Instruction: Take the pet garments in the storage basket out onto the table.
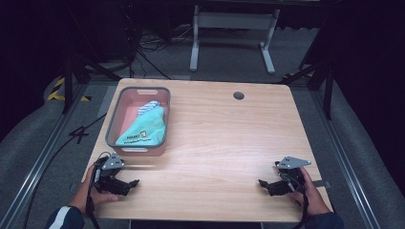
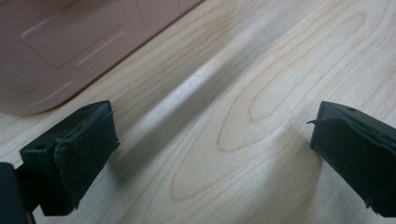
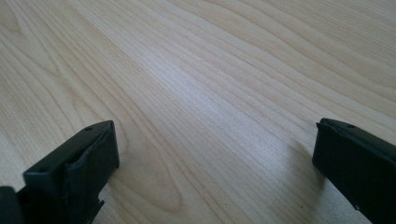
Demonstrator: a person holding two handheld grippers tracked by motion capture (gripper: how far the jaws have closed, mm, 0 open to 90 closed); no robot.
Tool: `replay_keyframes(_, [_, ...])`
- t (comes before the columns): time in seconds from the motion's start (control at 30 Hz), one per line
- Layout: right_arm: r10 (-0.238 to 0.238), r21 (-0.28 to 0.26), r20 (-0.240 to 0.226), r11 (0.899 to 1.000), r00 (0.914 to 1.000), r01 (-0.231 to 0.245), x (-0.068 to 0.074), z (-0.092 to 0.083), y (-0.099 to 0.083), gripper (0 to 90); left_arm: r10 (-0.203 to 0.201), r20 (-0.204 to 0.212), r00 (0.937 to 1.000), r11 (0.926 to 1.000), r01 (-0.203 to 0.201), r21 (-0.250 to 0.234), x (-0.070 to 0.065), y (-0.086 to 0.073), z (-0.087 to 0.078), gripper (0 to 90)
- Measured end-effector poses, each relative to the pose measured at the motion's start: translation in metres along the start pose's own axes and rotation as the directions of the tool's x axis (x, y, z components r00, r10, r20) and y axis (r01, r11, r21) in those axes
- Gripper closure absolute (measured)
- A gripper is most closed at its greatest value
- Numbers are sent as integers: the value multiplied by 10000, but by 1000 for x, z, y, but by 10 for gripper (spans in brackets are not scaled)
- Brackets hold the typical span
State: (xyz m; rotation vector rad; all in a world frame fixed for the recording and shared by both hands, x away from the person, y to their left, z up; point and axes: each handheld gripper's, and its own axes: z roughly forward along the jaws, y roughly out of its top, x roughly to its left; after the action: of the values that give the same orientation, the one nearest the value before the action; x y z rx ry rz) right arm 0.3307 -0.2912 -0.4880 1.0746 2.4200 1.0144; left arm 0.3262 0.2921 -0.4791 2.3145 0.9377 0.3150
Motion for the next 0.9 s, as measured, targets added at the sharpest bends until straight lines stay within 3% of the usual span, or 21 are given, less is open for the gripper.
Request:
replay_keyframes(0.03, [0,0,0,10000,10000,0,0,0,0,6,-45,-18,10000,9999,45,102,0,1,-1,10])
replay_keyframes(0.17, [11,4,11,10000,10000,-11,0,0,0,6,74,51,10000,9999,-75,140,-2,3,-5,167])
replay_keyframes(0.27, [3,4,3,10000,10000,-3,0,0,0,6,18,-54,10000,9985,-15,548,-8,8,-6,162])
replay_keyframes(0.37, [0,2,0,10000,10000,0,0,0,0,6,291,-10,9996,9967,-290,756,-16,16,-9,176])
replay_keyframes(0.6, [0,3,1,10000,10000,0,0,0,0,6,425,-207,9989,9981,-415,460,-23,26,-20,187])
replay_keyframes(0.73, [-3,5,2,10000,10000,3,0,0,0,6,380,-311,9988,9985,-367,395,-22,28,-26,194])
replay_keyframes(0.9, [-1,5,1,10000,10000,1,0,0,0,6,334,-377,9987,9994,-338,-102,-17,33,-39,180])
